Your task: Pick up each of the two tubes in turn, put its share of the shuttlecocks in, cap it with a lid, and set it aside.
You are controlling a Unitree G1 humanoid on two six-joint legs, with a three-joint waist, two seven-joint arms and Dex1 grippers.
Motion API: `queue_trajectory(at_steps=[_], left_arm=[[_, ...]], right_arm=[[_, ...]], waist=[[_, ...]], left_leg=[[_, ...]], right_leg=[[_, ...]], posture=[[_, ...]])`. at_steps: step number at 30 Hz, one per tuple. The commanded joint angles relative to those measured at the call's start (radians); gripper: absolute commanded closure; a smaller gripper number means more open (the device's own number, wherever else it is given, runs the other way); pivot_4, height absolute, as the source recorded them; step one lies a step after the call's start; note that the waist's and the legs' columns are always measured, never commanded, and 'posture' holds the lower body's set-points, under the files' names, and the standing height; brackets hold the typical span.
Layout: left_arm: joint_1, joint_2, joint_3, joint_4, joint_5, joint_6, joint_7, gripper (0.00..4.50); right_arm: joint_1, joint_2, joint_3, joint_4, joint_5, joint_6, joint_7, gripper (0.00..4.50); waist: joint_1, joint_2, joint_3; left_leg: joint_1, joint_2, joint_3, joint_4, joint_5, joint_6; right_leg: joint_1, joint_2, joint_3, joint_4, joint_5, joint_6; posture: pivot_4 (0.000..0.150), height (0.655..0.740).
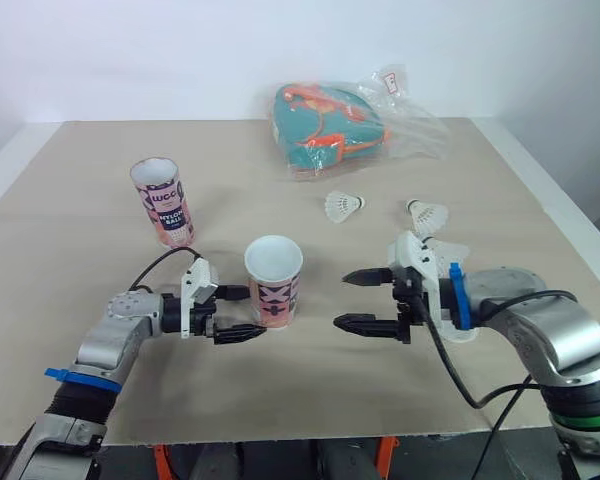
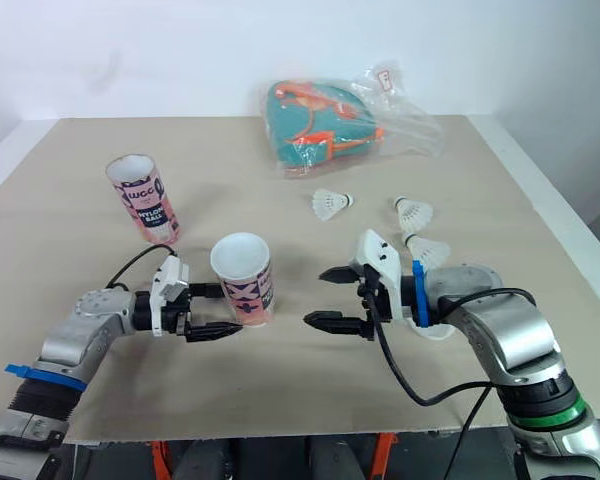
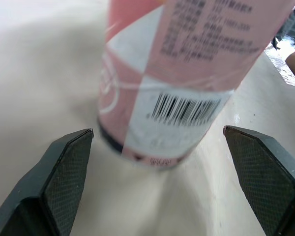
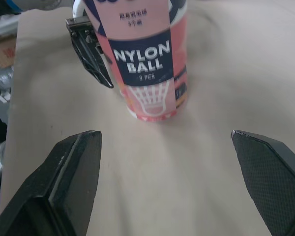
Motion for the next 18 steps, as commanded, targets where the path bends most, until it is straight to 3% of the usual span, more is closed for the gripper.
queue_trajectory(at_steps=[1,7,18], left_arm=[[0.028,0.060,0.106,-0.072,-0.071,0.053,0.013,0.09],[0.150,0.190,0.251,-0.255,-0.269,0.228,-0.049,0.09],[0.228,0.204,0.363,-0.426,-0.370,0.250,0.052,0.09]], right_arm=[[-0.034,0.051,0.071,0.032,-0.058,-0.089,-0.013,0.00],[-0.090,0.158,0.139,0.120,-0.086,-0.156,-0.002,0.00],[-0.175,0.277,0.185,0.245,-0.108,-0.216,0.037,0.00]], waist=[[0.000,0.000,0.001],[-0.005,-0.005,0.007],[0.002,-0.005,0.010]], left_leg=[[0.000,0.001,0.000,0.000,0.000,0.000],[-0.001,0.003,0.000,0.000,-0.001,-0.002],[-0.002,0.003,-0.002,0.000,-0.002,-0.003]], right_leg=[[0.000,0.001,0.000,0.000,0.000,0.000],[-0.002,0.001,-0.001,0.000,-0.001,-0.002],[-0.002,0.001,-0.003,0.000,-0.001,-0.003]], posture=[[0.150,0.7387],[0.150,0.7387],[0.150,0.7387]])
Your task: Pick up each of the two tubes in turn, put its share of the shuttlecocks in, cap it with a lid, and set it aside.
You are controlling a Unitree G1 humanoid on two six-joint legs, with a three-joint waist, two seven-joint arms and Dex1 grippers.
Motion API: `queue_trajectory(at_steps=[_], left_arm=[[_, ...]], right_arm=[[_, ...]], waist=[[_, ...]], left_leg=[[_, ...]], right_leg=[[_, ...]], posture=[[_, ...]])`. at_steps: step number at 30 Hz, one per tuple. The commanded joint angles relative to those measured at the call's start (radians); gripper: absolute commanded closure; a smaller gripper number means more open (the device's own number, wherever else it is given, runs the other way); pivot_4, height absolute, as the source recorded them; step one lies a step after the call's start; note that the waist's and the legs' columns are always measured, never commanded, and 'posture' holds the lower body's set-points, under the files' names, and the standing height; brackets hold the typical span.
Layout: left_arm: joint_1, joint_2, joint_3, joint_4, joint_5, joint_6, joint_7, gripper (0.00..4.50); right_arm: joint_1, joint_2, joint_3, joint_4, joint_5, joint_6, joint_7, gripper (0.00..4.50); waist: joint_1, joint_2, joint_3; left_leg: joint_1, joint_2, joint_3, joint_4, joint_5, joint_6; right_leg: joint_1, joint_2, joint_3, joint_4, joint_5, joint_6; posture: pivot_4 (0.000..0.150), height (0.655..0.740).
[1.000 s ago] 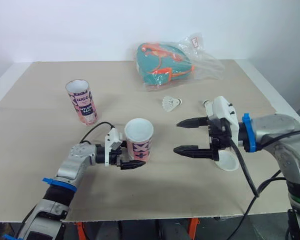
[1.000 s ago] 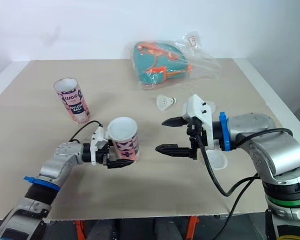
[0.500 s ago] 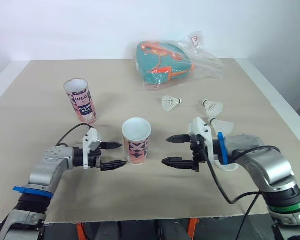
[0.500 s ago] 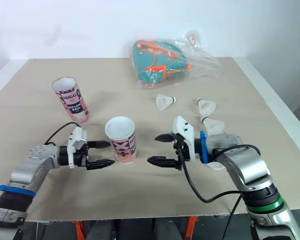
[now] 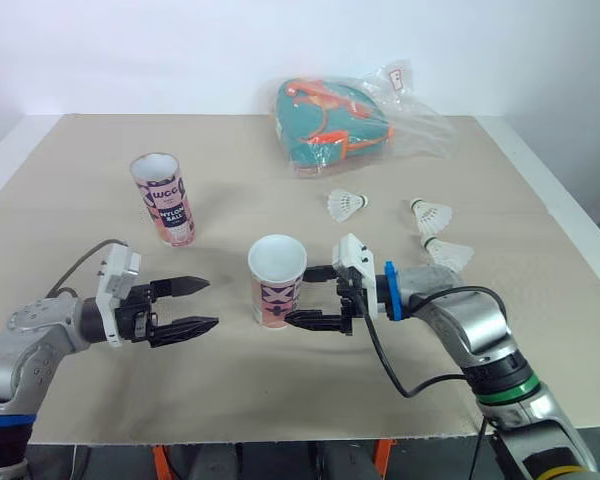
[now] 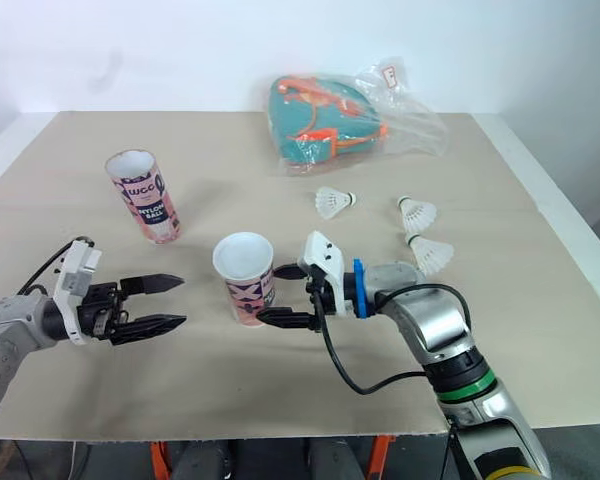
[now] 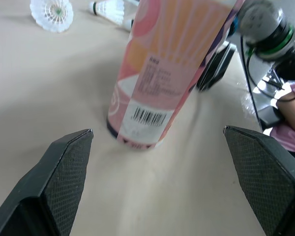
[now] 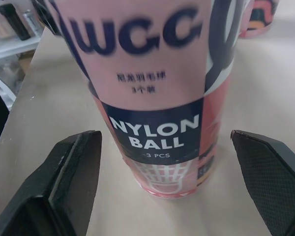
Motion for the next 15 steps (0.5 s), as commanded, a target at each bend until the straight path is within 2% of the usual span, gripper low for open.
queue_trajectory(at_steps=[1,13,14,15], left_arm=[[0.012,0.017,0.073,-0.090,-0.044,-0.003,0.034,0.09],[0.005,0.041,0.087,-0.131,-0.066,0.001,0.075,0.09],[0.007,0.041,0.080,-0.135,-0.060,-0.004,0.074,0.00],[0.005,0.039,0.071,-0.135,-0.054,-0.008,0.075,0.00]], right_arm=[[-0.054,0.031,0.008,0.019,0.005,-0.035,0.037,0.00],[-0.106,0.098,0.041,0.115,-0.020,-0.081,0.101,0.00],[-0.108,0.102,0.040,0.121,-0.020,-0.078,0.103,0.50],[-0.108,0.102,0.037,0.123,-0.021,-0.077,0.102,0.50]], waist=[[-0.001,0.000,0.000],[-0.001,0.000,0.000],[-0.001,0.000,0.000],[-0.001,0.000,0.000]], left_leg=[[0.000,0.000,0.000,0.000,0.000,0.000],[0.000,0.000,-0.001,0.000,0.000,0.000],[0.000,0.000,-0.001,0.000,0.000,0.000],[0.000,0.000,-0.001,0.000,0.000,0.000]], right_leg=[[0.000,0.000,0.000,0.000,0.000,-0.001],[0.000,0.001,-0.001,0.000,0.001,-0.003],[0.000,0.001,-0.001,0.000,0.001,-0.003],[0.000,0.001,-0.001,0.000,0.001,-0.003]], posture=[[0.150,0.7387],[0.150,0.7387],[0.150,0.7387],[0.150,0.7387]])
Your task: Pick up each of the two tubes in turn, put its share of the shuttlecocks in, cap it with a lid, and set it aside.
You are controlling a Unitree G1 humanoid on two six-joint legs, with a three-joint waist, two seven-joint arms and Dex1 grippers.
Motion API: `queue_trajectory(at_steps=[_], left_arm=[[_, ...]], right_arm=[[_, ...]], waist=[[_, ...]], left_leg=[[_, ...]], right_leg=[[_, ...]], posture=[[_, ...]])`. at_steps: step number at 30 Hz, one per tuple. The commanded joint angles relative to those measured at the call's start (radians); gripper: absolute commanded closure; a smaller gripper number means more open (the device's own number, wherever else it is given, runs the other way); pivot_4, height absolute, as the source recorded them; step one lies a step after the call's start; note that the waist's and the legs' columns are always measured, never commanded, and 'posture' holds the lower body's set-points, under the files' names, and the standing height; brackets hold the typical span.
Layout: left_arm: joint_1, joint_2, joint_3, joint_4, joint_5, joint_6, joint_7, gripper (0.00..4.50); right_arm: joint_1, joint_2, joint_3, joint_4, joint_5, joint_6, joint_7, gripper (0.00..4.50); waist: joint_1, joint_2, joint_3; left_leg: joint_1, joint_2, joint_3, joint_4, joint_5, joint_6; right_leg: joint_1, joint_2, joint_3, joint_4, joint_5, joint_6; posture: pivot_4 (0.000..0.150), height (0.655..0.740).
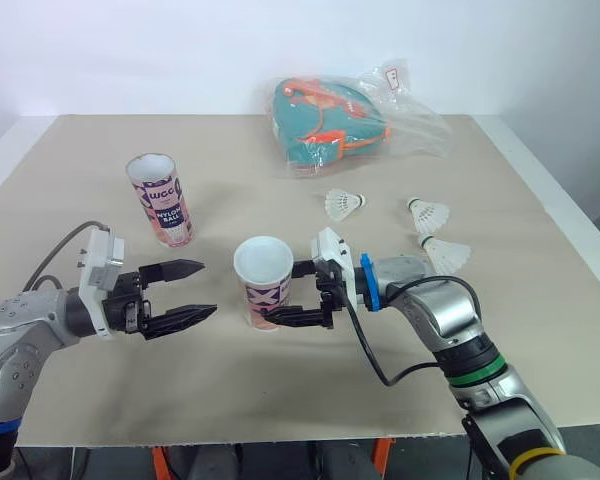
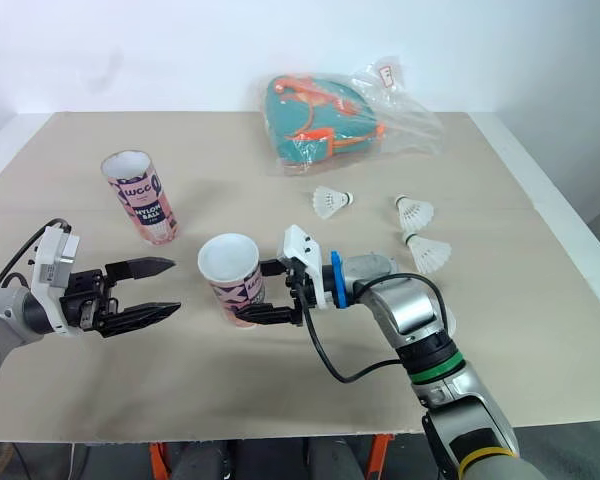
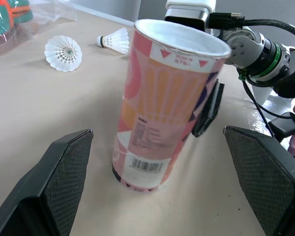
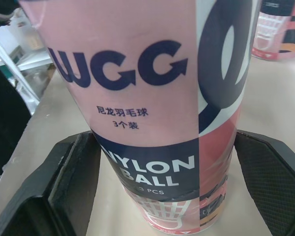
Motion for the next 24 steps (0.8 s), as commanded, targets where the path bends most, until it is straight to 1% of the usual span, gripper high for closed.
queue_trajectory(at_steps=[1,4,11,16,21,23,24], left_arm=[[-0.007,0.016,0.000,-0.039,0.002,-0.014,0.000,0.00],[-0.027,0.008,-0.016,-0.030,0.009,-0.018,0.003,0.00],[-0.136,-0.039,-0.095,0.023,0.040,-0.043,0.012,0.00],[-0.162,-0.050,-0.111,0.046,0.050,-0.047,0.004,0.00],[-0.177,-0.044,-0.114,0.071,0.055,-0.051,-0.005,0.00],[-0.186,-0.043,-0.114,0.079,0.058,-0.052,-0.008,0.00],[-0.188,-0.044,-0.116,0.081,0.060,-0.053,-0.008,0.00]], right_arm=[[-0.018,0.007,-0.010,0.000,0.001,-0.011,0.012,0.50],[-0.018,0.005,-0.025,-0.001,0.007,0.006,0.002,0.50],[0.006,-0.030,-0.084,-0.041,0.043,0.047,-0.017,0.50],[0.039,-0.035,-0.079,-0.086,0.047,0.060,-0.025,0.50],[0.063,-0.027,-0.060,-0.109,0.042,0.066,-0.038,1.75],[0.058,-0.027,-0.064,-0.099,0.039,0.068,-0.042,2.10],[0.053,-0.027,-0.069,-0.090,0.038,0.071,-0.046,2.10]], waist=[[0.000,0.000,0.000],[0.000,0.000,0.000],[0.001,0.000,0.000],[0.000,0.000,0.000],[0.000,0.000,0.000],[0.000,0.000,0.000],[0.000,0.000,0.000]], left_leg=[[0.000,0.000,0.000,0.000,0.000,0.000],[0.000,0.000,0.000,0.000,0.000,0.000],[0.000,0.000,-0.001,0.001,0.000,0.000],[0.000,0.000,-0.002,0.001,0.000,0.000],[0.000,0.000,-0.003,0.001,0.000,0.000],[0.000,0.000,-0.003,0.001,0.000,0.000],[0.000,0.000,-0.003,0.001,0.000,0.000]], right_leg=[[0.000,0.000,0.000,0.000,0.000,0.000],[0.000,0.000,0.000,0.000,0.000,0.000],[0.001,0.000,-0.001,0.000,0.001,0.000],[0.001,0.001,-0.001,0.000,0.001,-0.001],[0.001,0.001,-0.001,0.000,0.000,-0.001],[0.001,0.001,-0.002,0.000,0.000,-0.001],[0.001,0.001,-0.002,0.000,0.001,0.000]], posture=[[0.150,0.7387],[0.150,0.7387],[0.150,0.7387],[0.150,0.7387],[0.150,0.7387],[0.150,0.7387],[0.150,0.7387]])
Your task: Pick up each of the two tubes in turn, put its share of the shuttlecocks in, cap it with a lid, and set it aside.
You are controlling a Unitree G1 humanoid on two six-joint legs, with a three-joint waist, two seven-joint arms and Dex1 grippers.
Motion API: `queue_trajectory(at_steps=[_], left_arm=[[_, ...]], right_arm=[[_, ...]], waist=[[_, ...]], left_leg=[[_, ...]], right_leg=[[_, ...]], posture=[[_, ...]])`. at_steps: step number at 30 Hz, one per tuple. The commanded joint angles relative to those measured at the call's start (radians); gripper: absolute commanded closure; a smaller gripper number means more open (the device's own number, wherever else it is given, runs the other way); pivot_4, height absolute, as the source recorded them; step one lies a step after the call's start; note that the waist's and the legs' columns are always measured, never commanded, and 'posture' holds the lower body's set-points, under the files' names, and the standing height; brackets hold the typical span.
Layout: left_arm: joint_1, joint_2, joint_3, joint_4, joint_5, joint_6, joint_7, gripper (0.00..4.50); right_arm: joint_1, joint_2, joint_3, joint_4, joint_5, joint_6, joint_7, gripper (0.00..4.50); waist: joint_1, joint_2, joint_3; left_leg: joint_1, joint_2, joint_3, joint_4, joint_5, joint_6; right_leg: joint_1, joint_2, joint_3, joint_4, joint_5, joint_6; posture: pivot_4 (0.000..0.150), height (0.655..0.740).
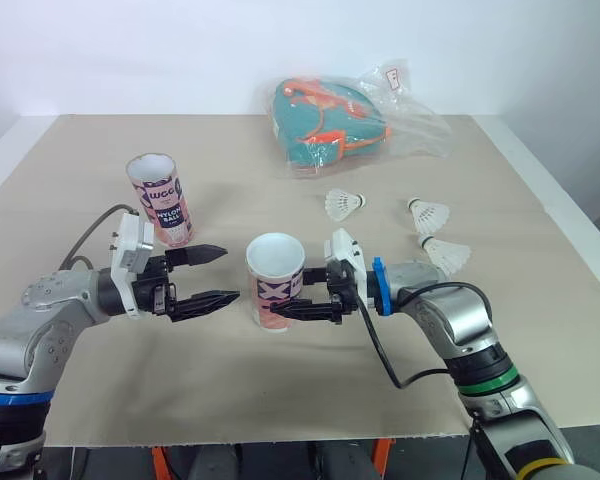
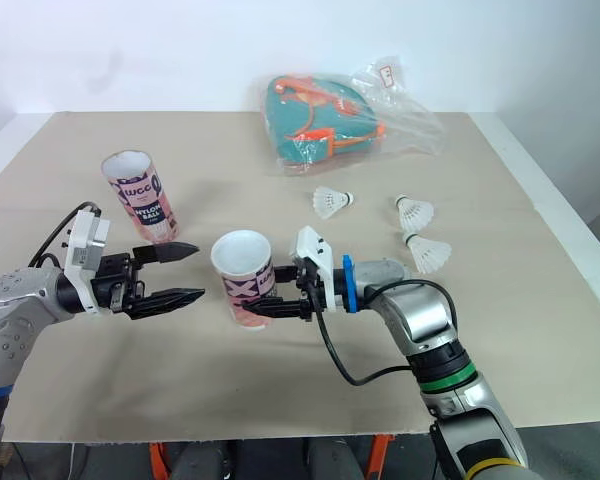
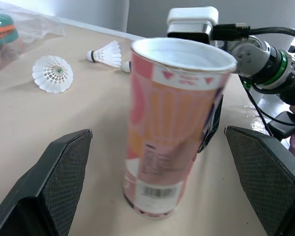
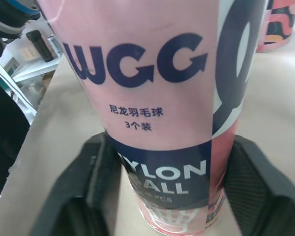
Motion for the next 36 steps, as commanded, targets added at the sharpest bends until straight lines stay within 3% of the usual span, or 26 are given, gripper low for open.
queue_trajectory(at_steps=[1,11,18,24,27,32,36], left_arm=[[-0.019,0.007,0.006,0.002,0.008,-0.021,-0.009,0.00],[-0.084,-0.058,-0.047,0.026,0.046,-0.067,0.006,0.00],[-0.236,-0.174,-0.123,0.120,0.070,-0.075,0.026,0.00],[-0.289,-0.238,-0.171,0.221,0.151,-0.172,0.014,0.00],[-0.350,-0.345,-0.186,0.297,0.185,-0.250,0.061,0.00],[-0.390,-0.465,-0.231,0.360,0.243,-0.321,0.092,0.00],[-0.391,-0.494,-0.252,0.357,0.241,-0.314,0.073,0.00]], right_arm=[[-0.018,-0.001,-0.016,-0.007,0.006,0.004,-0.010,2.10],[-0.044,-0.064,-0.109,0.026,0.024,-0.007,-0.020,2.10],[-0.006,-0.255,-0.465,0.008,0.114,0.042,-0.127,2.10],[-0.016,-0.346,-0.748,0.150,0.116,0.046,-0.337,2.10],[0.035,-0.427,-0.858,0.239,0.072,0.010,-0.406,2.10],[0.110,-0.470,-0.920,0.309,0.067,-0.001,-0.439,2.10],[0.151,-0.468,-0.907,0.371,0.046,-0.026,-0.460,2.10]], waist=[[0.000,0.000,0.000],[0.004,0.000,0.000],[0.018,0.001,0.001],[0.014,0.002,0.001],[0.019,0.003,0.002],[0.021,0.003,0.002],[0.005,0.006,0.001]], left_leg=[[0.000,0.000,0.000,0.000,0.000,0.000],[0.000,-0.001,0.000,0.001,0.000,0.000],[-0.003,-0.004,-0.002,0.002,0.000,0.000],[-0.002,-0.004,-0.002,0.002,-0.001,0.002],[-0.002,-0.005,-0.001,0.002,-0.001,0.002],[-0.002,-0.008,0.000,0.003,-0.001,0.002],[-0.001,-0.009,0.001,0.003,-0.001,0.002]], right_leg=[[0.000,0.000,0.000,0.000,0.000,0.000],[0.001,-0.001,0.000,0.000,0.001,0.000],[0.001,-0.003,-0.001,0.000,0.001,0.000],[0.001,-0.003,0.000,0.000,0.001,-0.001],[0.001,-0.003,0.000,0.000,0.001,0.000],[0.003,-0.005,0.003,-0.001,0.001,0.002],[0.003,-0.005,0.005,0.000,0.002,0.003]], posture=[[0.150,0.7387],[0.150,0.7387],[0.150,0.7387],[0.150,0.7387],[0.150,0.7387],[0.150,0.7387],[0.150,0.7387]])
